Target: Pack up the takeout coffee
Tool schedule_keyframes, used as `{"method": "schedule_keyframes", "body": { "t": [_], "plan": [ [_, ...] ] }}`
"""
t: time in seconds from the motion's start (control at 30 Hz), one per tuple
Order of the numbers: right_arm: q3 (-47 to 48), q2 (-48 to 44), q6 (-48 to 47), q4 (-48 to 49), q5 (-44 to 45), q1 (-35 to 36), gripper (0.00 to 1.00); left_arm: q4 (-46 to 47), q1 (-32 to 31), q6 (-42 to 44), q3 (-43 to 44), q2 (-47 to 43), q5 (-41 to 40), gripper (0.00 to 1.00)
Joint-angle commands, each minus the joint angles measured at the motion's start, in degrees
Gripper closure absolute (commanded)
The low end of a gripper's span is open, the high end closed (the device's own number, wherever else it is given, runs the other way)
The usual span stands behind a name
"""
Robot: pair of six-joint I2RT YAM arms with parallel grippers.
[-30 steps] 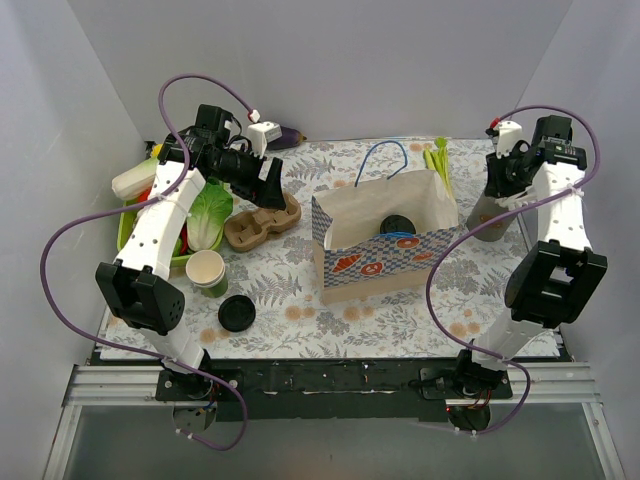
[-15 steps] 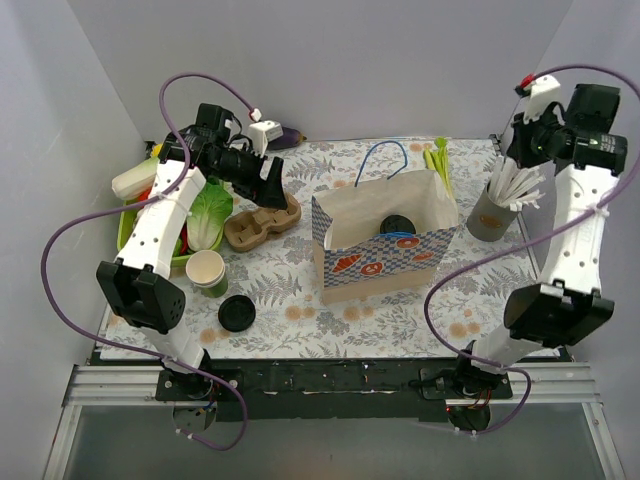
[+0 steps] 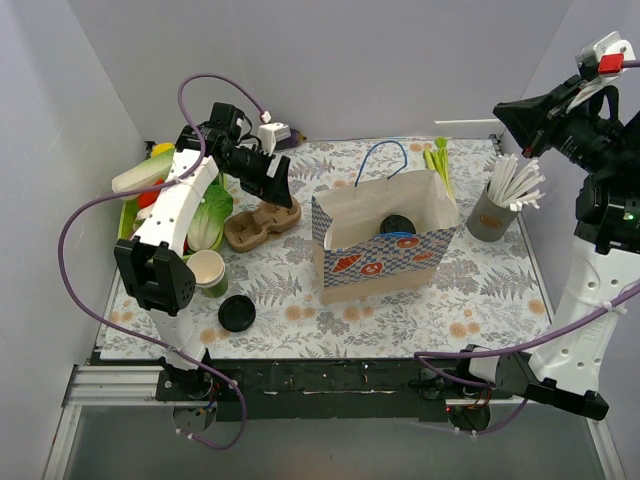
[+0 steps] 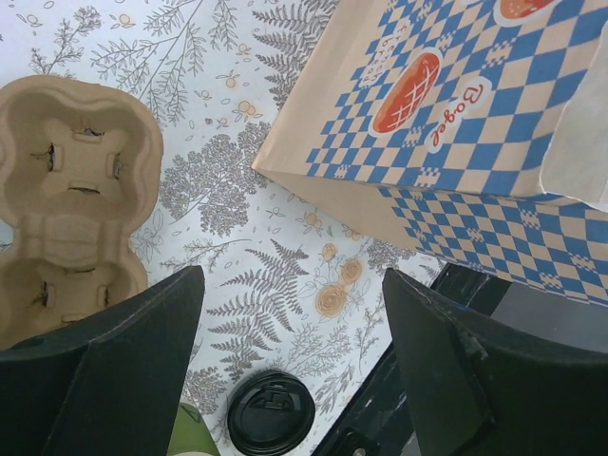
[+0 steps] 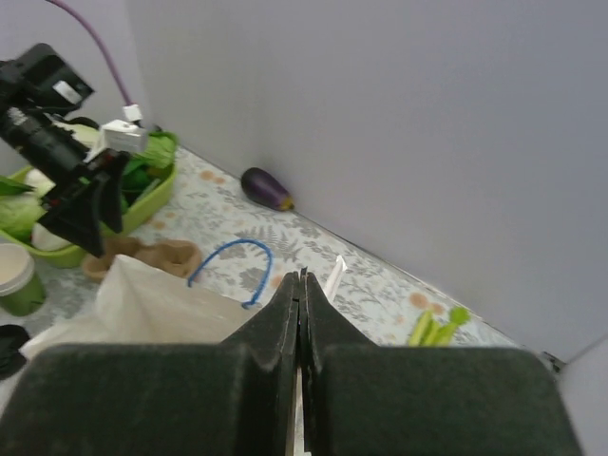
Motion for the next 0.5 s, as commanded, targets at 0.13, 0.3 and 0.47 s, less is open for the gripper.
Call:
{"method": "schedule_keyframes", "body": {
  "t": [0.13,0.3,0.47],
  "plan": [
    [-0.4,2.6,6.4,-4.0,-14.8,0.0,0.99,-1.1,-0.2,0.1,2.7,-2.2,-1.2,0.24],
    [-2.3,1.3,-0.8,-14.4,-13.8,0.0,0.99,-0.1,-0.3,0.1,-0.5,-4.2,-2.1,0.24],
    [-4.2,2.5,-4.7,-19.8,-13.0,0.0,0.85,0.1,-0.5,-0.1,-1.0,-4.4,-2.2,0.24]
  ]
}}
